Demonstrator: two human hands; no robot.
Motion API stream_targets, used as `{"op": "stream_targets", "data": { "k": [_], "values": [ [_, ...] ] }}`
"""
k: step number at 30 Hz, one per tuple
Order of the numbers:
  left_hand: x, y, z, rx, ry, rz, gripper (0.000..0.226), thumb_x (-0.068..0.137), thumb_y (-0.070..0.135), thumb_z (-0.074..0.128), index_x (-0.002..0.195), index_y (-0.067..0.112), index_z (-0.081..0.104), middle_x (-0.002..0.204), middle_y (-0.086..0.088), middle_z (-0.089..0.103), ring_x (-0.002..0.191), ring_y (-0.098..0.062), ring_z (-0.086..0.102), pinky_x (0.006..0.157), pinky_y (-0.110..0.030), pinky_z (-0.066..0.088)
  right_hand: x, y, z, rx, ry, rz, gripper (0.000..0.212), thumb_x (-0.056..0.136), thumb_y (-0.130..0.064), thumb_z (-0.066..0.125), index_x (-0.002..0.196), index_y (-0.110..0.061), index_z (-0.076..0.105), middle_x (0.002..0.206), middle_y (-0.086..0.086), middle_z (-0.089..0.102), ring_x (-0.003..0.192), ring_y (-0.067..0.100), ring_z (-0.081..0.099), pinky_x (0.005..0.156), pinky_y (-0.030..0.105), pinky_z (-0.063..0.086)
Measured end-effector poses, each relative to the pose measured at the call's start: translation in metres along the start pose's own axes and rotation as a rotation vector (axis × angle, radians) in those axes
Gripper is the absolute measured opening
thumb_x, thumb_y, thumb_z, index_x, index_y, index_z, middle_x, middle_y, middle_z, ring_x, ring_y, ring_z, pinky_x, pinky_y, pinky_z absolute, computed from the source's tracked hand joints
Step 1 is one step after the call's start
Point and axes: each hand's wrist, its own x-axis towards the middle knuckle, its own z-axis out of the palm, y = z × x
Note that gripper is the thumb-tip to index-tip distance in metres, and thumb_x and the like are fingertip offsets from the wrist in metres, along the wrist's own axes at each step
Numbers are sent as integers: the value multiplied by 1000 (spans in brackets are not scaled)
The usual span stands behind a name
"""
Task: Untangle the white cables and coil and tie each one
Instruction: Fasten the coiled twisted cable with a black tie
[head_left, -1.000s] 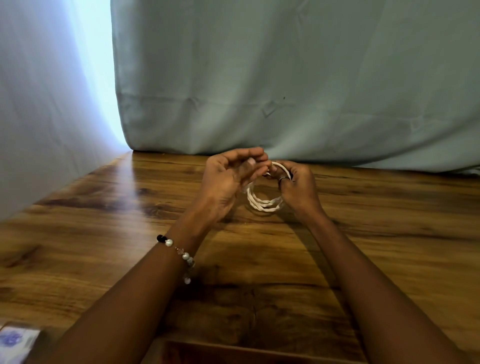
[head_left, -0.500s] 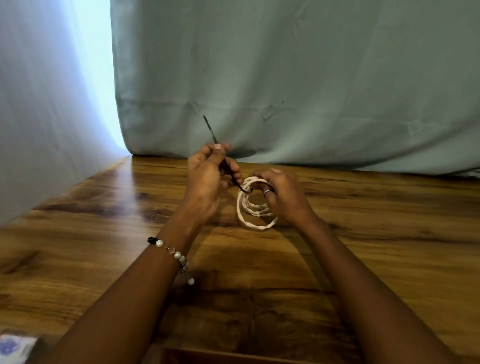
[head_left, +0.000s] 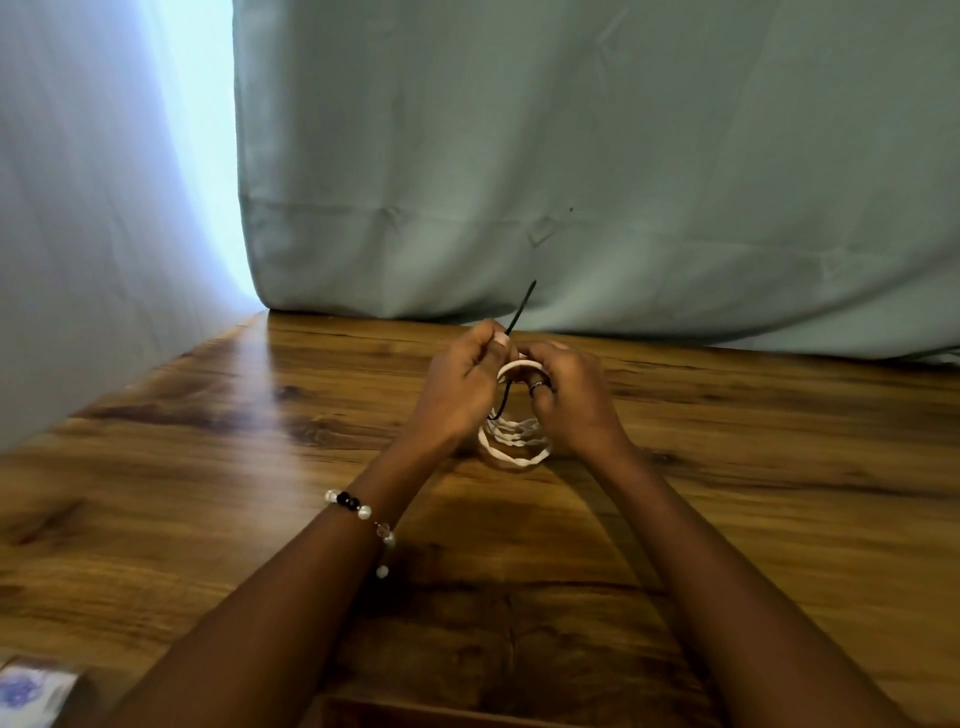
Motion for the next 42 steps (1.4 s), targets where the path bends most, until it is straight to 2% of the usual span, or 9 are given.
{"op": "stream_targets", "data": {
  "k": [3,8,12,15,21,29,33,38,42],
  "values": [
    [-3,1,6,178,141,115,23,103,21,38,81,19,47,65,7,53,57,-1,51,53,-17,38,-1,-6,7,-44,28,28,36,81,10,55,111,-6,68,105,14,68,96,26,61,73,13,32],
    [-2,-8,5,392,244,193,16,103,24,35,89,17,40,57,7,45,50,-10,47,46,-28,24,-2,-12,8,67,-40,-34,33,83,5,57,112,-5,68,102,15,70,94,27,62,70,18,34],
    [-1,-11,0,328,286,213,17,103,23,35,89,17,40,58,8,45,50,-9,46,44,-23,29,-3,-14,5,363,-103,67,25,88,-8,64,113,-10,69,102,3,73,92,12,67,79,25,52],
    [-2,-8,0,314,294,230,18,104,22,36,91,14,45,59,7,47,49,-8,47,43,-21,31,-3,-15,3,561,-111,187,26,87,-6,66,112,-8,68,90,-1,71,75,0,66,67,21,52],
    [0,-8,1,274,348,210,23,102,22,39,88,12,53,70,-10,62,57,-17,55,50,-27,35,5,-12,-13,1251,22,531,16,93,-11,57,103,0,62,79,12,66,67,17,64,57,26,55],
    [-1,-9,4,294,305,214,23,101,16,43,78,16,48,55,10,46,48,-5,47,45,-17,28,3,-2,-12,1246,-102,498,19,80,-2,62,97,4,69,95,17,73,88,25,70,78,32,57],
    [0,-12,0,260,317,155,27,100,16,46,76,8,55,59,-4,55,51,-7,46,48,-19,31,2,1,-18,1165,-207,366,21,73,1,66,94,5,69,91,12,74,89,21,70,77,25,56],
    [-1,-9,-1,156,253,90,29,100,21,47,78,7,60,67,-8,64,61,-21,59,57,-32,44,7,3,-20,1127,-37,491,7,80,2,64,86,3,68,74,9,72,70,18,69,65,26,58],
    [-3,-5,0,57,106,51,30,100,24,45,74,17,58,55,11,56,49,-4,50,48,-26,40,8,11,-27,1167,138,605,12,81,-8,66,90,0,67,70,6,71,64,17,66,55,22,55]
  ]
}}
